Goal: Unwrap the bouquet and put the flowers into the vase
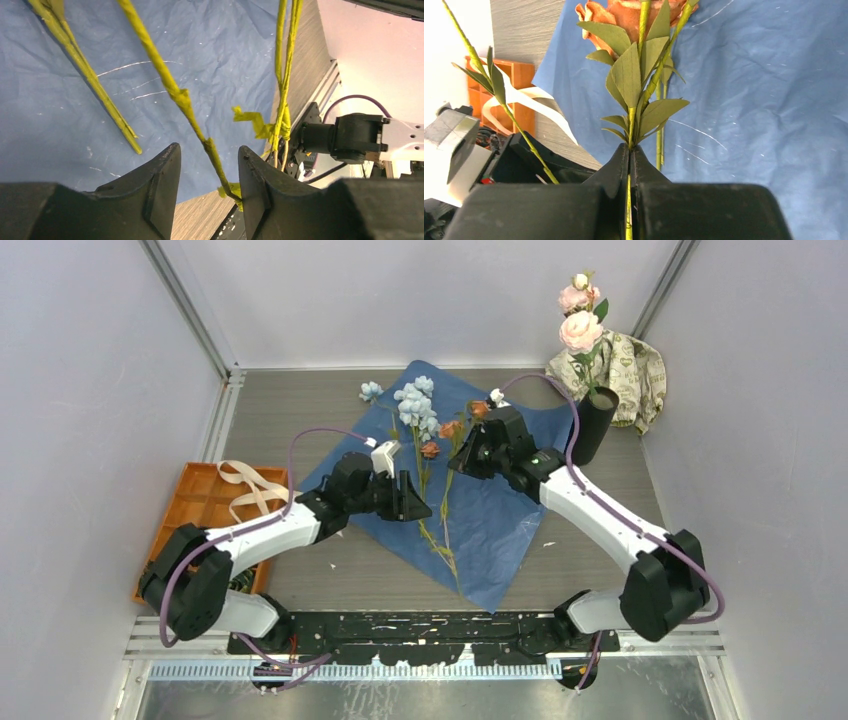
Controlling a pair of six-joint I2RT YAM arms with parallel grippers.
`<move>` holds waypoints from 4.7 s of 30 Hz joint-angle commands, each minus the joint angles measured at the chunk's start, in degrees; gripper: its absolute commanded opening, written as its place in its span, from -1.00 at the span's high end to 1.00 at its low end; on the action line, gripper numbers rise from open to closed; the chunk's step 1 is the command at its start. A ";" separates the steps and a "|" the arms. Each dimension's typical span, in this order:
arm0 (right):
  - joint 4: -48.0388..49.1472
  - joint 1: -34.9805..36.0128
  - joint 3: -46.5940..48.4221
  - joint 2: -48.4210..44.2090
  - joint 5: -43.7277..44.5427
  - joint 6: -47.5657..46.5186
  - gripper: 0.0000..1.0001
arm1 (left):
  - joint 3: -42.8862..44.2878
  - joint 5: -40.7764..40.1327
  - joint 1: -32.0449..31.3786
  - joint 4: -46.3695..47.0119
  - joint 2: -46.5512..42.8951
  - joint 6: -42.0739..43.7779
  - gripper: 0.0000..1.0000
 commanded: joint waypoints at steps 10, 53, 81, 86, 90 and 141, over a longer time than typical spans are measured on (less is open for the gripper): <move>-15.74 0.20 8.16 -10.12 14.61 -8.98 0.98 | 0.58 6.64 -0.22 2.23 -20.95 -0.46 -0.19; 38.30 -22.64 31.88 -2.64 50.21 -52.31 0.98 | 1.55 -6.34 -0.17 -7.54 -27.03 3.95 0.04; 36.47 -36.36 30.56 1.99 38.26 -29.35 0.98 | 0.96 -8.06 -0.19 -7.05 -25.31 4.85 0.05; 34.89 -36.37 28.84 -0.59 37.56 -27.45 0.98 | 0.32 -8.66 -0.20 -7.14 -25.90 5.30 0.05; 34.48 -36.36 26.29 -1.23 37.76 -27.47 0.98 | 0.15 -8.58 -0.22 -7.12 -26.13 5.38 0.05; 27.17 -36.37 6.20 -6.44 36.73 -22.31 -0.57 | -0.30 -9.32 -0.23 -5.72 -20.95 4.37 0.05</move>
